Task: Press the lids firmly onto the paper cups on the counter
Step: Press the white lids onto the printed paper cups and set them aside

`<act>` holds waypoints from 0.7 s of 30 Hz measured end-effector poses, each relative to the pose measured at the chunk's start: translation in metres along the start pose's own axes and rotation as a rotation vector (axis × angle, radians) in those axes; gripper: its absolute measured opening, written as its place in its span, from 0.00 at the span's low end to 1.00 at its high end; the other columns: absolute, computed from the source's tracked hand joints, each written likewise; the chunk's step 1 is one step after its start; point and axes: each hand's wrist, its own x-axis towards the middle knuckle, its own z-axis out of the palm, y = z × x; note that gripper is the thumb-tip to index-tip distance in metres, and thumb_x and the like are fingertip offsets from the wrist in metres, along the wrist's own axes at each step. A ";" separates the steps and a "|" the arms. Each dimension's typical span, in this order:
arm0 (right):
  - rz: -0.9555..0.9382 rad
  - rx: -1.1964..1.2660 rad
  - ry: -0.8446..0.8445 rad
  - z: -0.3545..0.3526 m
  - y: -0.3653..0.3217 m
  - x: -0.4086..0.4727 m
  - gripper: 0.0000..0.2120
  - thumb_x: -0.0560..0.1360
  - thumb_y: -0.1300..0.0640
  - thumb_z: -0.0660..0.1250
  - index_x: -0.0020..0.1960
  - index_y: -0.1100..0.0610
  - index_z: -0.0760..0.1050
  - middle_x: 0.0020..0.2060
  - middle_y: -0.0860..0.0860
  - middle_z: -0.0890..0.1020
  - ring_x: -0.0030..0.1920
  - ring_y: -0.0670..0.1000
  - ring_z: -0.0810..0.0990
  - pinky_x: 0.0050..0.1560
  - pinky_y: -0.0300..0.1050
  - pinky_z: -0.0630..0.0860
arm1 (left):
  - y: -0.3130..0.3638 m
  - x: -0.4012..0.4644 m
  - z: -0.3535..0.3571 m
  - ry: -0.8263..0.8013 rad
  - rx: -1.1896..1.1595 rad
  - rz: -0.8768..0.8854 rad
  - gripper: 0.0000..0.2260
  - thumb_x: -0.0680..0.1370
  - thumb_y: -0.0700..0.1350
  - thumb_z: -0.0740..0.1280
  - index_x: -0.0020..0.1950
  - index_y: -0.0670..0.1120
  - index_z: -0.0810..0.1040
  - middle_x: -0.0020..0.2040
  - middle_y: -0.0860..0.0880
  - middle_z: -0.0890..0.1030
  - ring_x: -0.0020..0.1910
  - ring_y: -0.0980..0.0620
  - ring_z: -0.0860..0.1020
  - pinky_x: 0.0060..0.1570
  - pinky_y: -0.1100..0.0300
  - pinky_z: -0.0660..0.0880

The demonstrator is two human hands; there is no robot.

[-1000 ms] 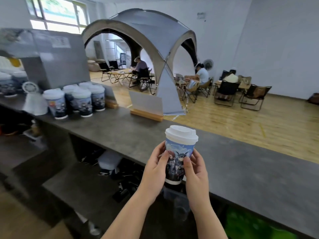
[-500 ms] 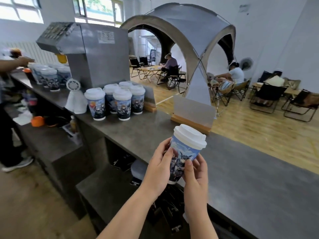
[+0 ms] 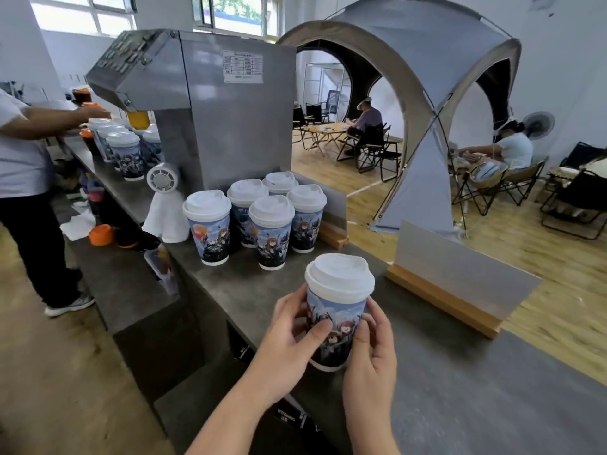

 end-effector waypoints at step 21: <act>-0.020 -0.075 -0.178 0.174 0.039 0.035 0.19 0.79 0.49 0.62 0.69 0.39 0.70 0.61 0.47 0.79 0.64 0.46 0.78 0.66 0.54 0.75 | -0.037 0.078 -0.145 0.236 0.073 0.124 0.31 0.72 0.44 0.77 0.70 0.61 0.67 0.67 0.64 0.75 0.66 0.65 0.74 0.64 0.65 0.72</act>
